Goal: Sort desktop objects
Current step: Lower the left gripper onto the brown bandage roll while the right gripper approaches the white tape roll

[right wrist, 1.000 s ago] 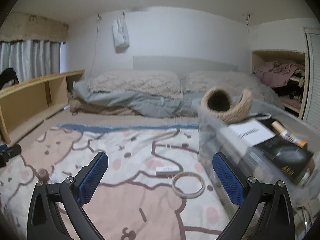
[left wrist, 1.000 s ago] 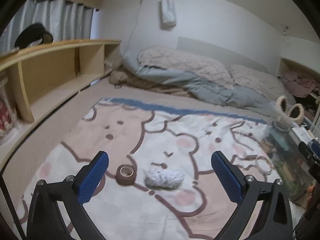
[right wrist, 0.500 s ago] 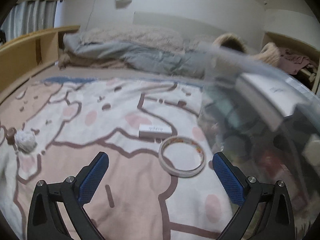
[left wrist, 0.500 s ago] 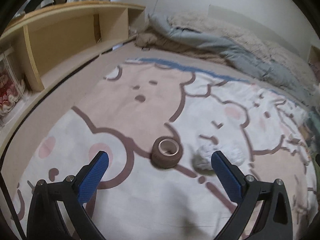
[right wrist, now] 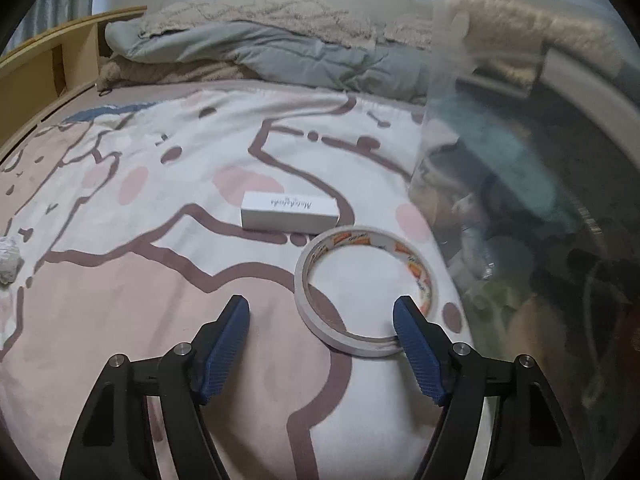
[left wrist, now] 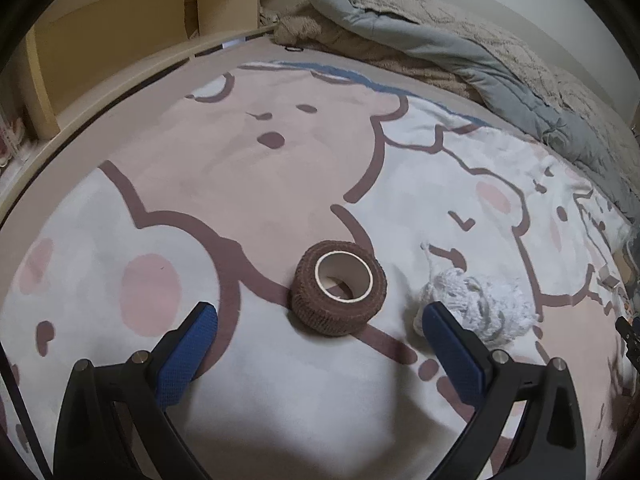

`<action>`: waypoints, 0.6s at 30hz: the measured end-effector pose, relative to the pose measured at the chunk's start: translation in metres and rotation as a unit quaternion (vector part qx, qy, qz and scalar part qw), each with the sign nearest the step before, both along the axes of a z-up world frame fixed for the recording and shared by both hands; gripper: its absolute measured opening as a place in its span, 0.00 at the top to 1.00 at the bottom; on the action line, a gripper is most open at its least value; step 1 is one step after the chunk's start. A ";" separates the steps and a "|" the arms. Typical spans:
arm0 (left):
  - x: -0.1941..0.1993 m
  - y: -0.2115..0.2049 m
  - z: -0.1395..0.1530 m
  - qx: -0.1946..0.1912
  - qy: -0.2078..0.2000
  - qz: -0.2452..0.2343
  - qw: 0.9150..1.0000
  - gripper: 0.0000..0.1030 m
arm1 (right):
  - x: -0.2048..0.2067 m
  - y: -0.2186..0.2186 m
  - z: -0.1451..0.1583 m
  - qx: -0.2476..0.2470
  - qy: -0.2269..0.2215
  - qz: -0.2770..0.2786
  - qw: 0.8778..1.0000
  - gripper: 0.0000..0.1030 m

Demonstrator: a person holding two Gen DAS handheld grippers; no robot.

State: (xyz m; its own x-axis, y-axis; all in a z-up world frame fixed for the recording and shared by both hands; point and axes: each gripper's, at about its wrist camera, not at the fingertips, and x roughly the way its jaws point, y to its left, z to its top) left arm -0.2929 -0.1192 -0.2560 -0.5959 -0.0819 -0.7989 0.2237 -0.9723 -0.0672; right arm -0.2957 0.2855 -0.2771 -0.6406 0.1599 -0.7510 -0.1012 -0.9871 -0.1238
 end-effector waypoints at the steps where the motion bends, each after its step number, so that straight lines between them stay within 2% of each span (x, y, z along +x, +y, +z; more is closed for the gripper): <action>1: -0.002 0.000 -0.002 0.000 -0.001 0.001 1.000 0.00 | -0.003 0.000 -0.004 -0.003 -0.010 0.004 1.000 0.31; 8: -0.014 -0.003 -0.007 0.003 -0.001 0.011 1.000 0.00 | -0.009 0.000 -0.010 -0.012 -0.025 0.014 1.000 0.36; 10: -0.014 -0.002 -0.008 0.000 -0.003 0.010 1.000 0.00 | -0.012 0.000 -0.011 -0.013 -0.030 0.017 0.999 0.40; 18: -0.015 0.003 -0.012 -0.021 -0.018 0.001 1.000 0.00 | -0.010 -0.014 -0.007 0.006 -0.028 0.051 0.998 0.79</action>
State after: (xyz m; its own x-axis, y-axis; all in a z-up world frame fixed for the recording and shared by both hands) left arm -0.3076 -0.1165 -0.2684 -0.5666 -0.1170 -0.8156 0.2270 -0.9737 -0.0180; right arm -0.3052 0.2716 -0.2842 -0.6109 0.1059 -0.7846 0.0067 -0.9903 -0.1389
